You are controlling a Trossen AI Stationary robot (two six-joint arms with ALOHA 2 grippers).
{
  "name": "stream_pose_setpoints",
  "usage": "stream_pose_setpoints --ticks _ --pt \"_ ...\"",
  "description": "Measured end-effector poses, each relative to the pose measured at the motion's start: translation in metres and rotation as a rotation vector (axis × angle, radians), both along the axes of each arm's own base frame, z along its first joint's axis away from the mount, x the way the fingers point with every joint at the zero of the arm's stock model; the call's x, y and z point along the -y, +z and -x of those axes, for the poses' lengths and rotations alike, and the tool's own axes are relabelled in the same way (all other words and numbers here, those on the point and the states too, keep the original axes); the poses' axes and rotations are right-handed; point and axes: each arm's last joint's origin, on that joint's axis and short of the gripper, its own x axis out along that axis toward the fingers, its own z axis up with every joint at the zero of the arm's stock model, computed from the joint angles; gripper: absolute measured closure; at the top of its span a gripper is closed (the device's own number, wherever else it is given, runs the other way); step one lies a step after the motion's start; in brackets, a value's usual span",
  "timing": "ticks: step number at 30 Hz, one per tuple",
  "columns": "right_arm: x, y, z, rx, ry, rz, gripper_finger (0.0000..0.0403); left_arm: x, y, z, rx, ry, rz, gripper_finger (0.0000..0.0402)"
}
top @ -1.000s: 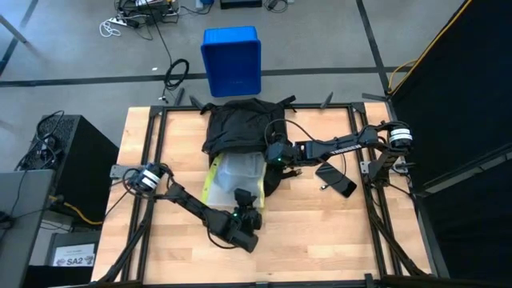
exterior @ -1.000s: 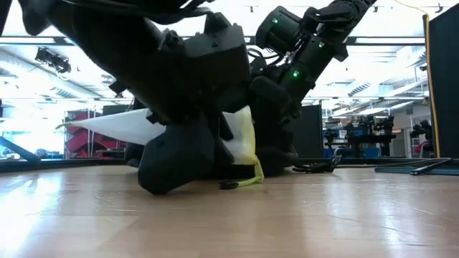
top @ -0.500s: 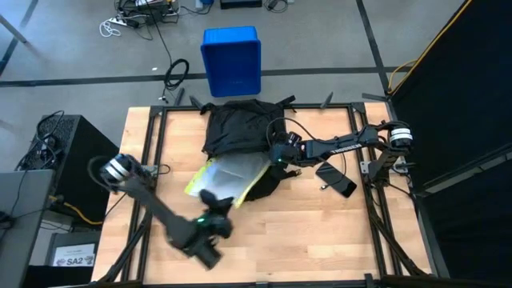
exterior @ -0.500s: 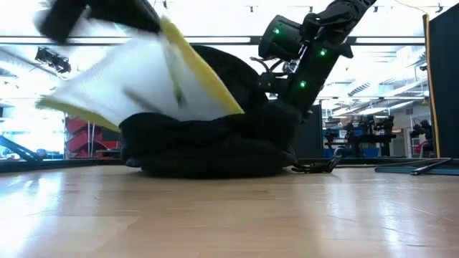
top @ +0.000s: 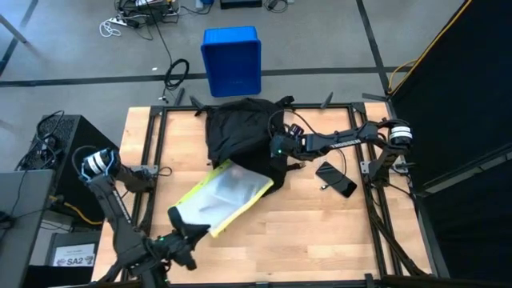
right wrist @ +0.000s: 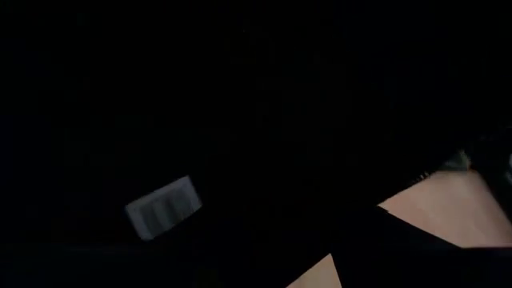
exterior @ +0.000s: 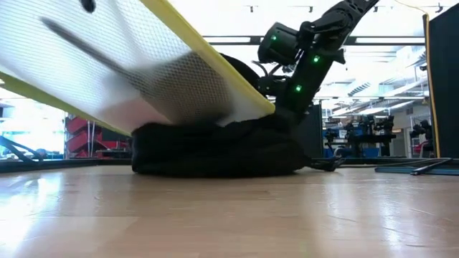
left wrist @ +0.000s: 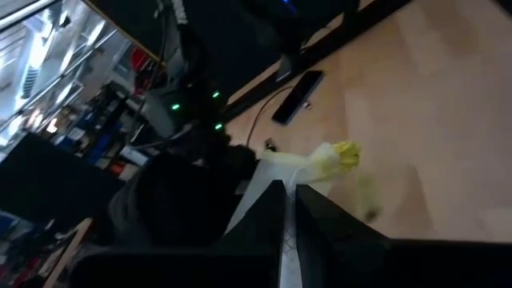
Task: Unpack backpack
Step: Remove the yellow zip bag from the backpack
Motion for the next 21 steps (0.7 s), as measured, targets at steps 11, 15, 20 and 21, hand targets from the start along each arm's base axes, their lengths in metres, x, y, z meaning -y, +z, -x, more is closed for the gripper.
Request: stream_pose_setpoints --ticks 11,15,20,21 --pt "0.022 0.002 0.003 0.028 -0.067 0.011 0.0279 0.012 -0.003 0.026 -0.022 -0.083 0.068 0.0401" --pt "0.018 0.011 0.0 -0.008 -0.013 0.043 0.0283 0.0 -0.025 0.02 -0.119 -0.028 0.131 0.0401" --pt "0.014 0.044 -0.005 0.06 0.025 0.1 0.0293 -0.015 -0.053 0.02 -0.194 0.049 0.188 0.0401" --pt "0.014 0.051 -0.005 0.07 0.035 0.11 0.0294 -0.017 -0.057 0.022 -0.2 0.055 0.189 0.0401"
